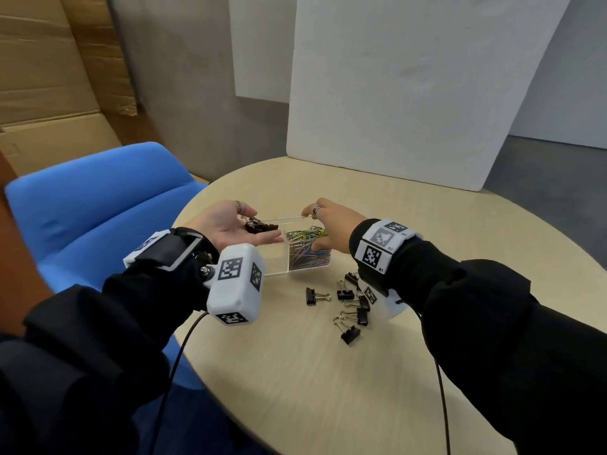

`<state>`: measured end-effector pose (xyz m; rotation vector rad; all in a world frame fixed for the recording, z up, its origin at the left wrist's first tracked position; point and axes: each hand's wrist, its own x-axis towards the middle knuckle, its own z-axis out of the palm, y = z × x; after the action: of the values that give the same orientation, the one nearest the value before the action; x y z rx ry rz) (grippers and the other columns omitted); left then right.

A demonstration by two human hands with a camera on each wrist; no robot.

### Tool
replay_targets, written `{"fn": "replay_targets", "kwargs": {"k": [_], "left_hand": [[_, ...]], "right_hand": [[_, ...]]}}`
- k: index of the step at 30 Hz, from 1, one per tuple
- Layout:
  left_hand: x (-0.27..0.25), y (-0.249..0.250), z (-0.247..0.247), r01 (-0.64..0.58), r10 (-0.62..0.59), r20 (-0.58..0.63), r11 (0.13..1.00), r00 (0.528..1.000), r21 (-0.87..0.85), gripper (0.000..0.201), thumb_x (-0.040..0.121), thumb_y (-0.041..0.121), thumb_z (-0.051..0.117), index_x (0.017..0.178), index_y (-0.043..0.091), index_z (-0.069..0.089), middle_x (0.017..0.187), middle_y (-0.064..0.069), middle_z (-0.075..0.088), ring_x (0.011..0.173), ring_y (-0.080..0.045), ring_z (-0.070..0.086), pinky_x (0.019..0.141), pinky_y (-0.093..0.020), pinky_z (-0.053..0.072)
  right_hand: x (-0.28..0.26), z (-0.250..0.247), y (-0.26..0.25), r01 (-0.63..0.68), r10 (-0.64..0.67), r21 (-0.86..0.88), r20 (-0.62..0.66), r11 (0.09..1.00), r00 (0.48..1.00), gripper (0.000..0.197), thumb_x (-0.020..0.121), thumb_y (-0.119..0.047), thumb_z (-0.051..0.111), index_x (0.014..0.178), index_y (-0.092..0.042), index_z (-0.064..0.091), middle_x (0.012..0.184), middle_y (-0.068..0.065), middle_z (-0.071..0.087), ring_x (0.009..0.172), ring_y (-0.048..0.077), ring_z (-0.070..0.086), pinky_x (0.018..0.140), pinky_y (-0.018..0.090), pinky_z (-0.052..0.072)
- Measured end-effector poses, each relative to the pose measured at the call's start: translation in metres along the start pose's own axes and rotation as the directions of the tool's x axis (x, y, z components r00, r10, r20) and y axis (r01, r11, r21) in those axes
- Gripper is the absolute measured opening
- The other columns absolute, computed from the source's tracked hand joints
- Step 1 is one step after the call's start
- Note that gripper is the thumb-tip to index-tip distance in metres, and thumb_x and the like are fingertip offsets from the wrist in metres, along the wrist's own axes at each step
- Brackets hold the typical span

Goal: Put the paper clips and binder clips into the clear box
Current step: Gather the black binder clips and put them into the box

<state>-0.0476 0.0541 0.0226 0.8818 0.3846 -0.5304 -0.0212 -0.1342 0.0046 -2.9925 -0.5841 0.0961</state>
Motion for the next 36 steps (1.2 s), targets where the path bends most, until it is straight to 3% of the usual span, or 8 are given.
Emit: {"fn": "replay_targets", "kwargs": {"k": [10, 14, 18, 20, 22, 25, 31, 36], "left_hand": [[-0.01, 0.002, 0.001, -0.019, 0.019, 0.007, 0.999, 1.0, 0.044, 0.053, 0.096, 0.004, 0.027, 0.14, -0.017, 0.007, 0.147, -0.036, 0.014, 0.137, -0.045, 0.024, 0.101, -0.052, 0.031], [-0.009, 0.003, 0.003, -0.005, 0.004, 0.011, 0.997, 1.0, 0.083, 0.058, 0.094, 0.002, 0.024, 0.144, -0.009, -0.003, 0.151, -0.033, 0.003, 0.142, -0.041, 0.016, 0.089, -0.057, 0.037], [-0.007, 0.004, 0.008, 0.023, -0.016, -0.044, 0.986, 0.999, 0.163, 0.054, 0.094, -0.002, 0.021, 0.145, -0.007, 0.002, 0.149, -0.035, 0.009, 0.142, -0.037, 0.019, 0.064, -0.043, 0.057], [-0.005, 0.005, 0.009, 0.049, -0.029, -0.082, 0.966, 0.996, 0.252, 0.05, 0.094, -0.002, 0.02, 0.143, -0.009, 0.009, 0.145, -0.038, 0.018, 0.136, -0.038, 0.033, 0.057, -0.04, 0.057], [-0.001, 0.008, 0.009, 0.084, -0.047, -0.111, 0.932, 0.993, 0.352, 0.045, 0.095, -0.001, 0.021, 0.139, -0.01, 0.015, 0.136, -0.04, 0.032, 0.103, -0.037, 0.063, 0.059, -0.037, 0.057], [0.003, 0.012, 0.007, 0.114, -0.06, -0.132, 0.887, 0.989, 0.447, 0.041, 0.094, 0.001, 0.023, 0.133, -0.012, 0.023, 0.123, -0.038, 0.045, 0.059, -0.03, 0.07, 0.062, -0.035, 0.057], [-0.007, 0.005, 0.01, 0.005, 0.064, -0.093, 0.799, 0.994, 0.601, 0.023, 0.095, -0.002, 0.024, 0.116, -0.002, 0.034, 0.109, -0.035, 0.053, 0.086, -0.033, 0.062, 0.058, -0.032, 0.058], [-0.01, -0.008, 0.023, -0.102, 0.28, -0.081, 0.582, 0.956, 0.807, 0.029, 0.094, -0.006, 0.021, 0.108, 0.001, 0.045, 0.087, -0.016, 0.047, 0.076, -0.028, 0.061, 0.043, -0.029, 0.054]], "right_hand": [[-0.004, 0.0, -0.001, -0.007, 0.007, 0.016, -0.008, 1.0, 1.0, 0.064, 0.081, -0.024, 0.069, 0.137, -0.019, 0.038, 0.137, 0.003, 0.04, 0.121, 0.026, 0.05, 0.1, 0.035, 0.043], [-0.005, 0.0, -0.001, -0.007, 0.008, 0.017, -0.016, 1.0, 1.0, 0.064, 0.081, -0.024, 0.069, 0.137, -0.019, 0.039, 0.137, 0.003, 0.04, 0.12, 0.026, 0.05, 0.099, 0.035, 0.042], [-0.004, 0.001, 0.0, -0.009, 0.009, 0.014, -0.02, 1.0, 1.0, 0.064, 0.081, -0.024, 0.069, 0.137, -0.018, 0.039, 0.135, 0.004, 0.04, 0.119, 0.026, 0.051, 0.099, 0.035, 0.043], [-0.004, 0.002, 0.0, -0.007, 0.008, 0.013, -0.02, 1.0, 1.0, 0.064, 0.081, -0.024, 0.069, 0.137, -0.018, 0.039, 0.135, 0.004, 0.039, 0.119, 0.026, 0.051, 0.099, 0.035, 0.043], [-0.004, 0.002, 0.0, -0.005, 0.005, 0.013, -0.02, 1.0, 1.0, 0.064, 0.081, -0.024, 0.069, 0.138, -0.018, 0.039, 0.136, 0.003, 0.039, 0.119, 0.026, 0.051, 0.099, 0.034, 0.042], [-0.004, 0.002, 0.001, -0.002, 0.002, 0.021, -0.024, 1.0, 1.0, 0.064, 0.082, -0.024, 0.068, 0.138, -0.017, 0.038, 0.135, 0.004, 0.038, 0.118, 0.027, 0.051, 0.098, 0.034, 0.042], [-0.006, 0.003, 0.003, -0.001, 0.001, 0.018, -0.007, 1.0, 1.0, 0.066, 0.084, -0.022, 0.066, 0.142, -0.018, 0.034, 0.137, 0.002, 0.036, 0.119, 0.025, 0.051, 0.096, 0.031, 0.041], [-0.013, -0.008, 0.015, -0.01, 0.007, 0.095, 0.038, 0.995, 0.999, 0.061, 0.089, -0.028, 0.059, 0.143, -0.019, 0.033, 0.147, 0.003, 0.034, 0.131, 0.021, 0.041, 0.107, 0.032, 0.033]]}}
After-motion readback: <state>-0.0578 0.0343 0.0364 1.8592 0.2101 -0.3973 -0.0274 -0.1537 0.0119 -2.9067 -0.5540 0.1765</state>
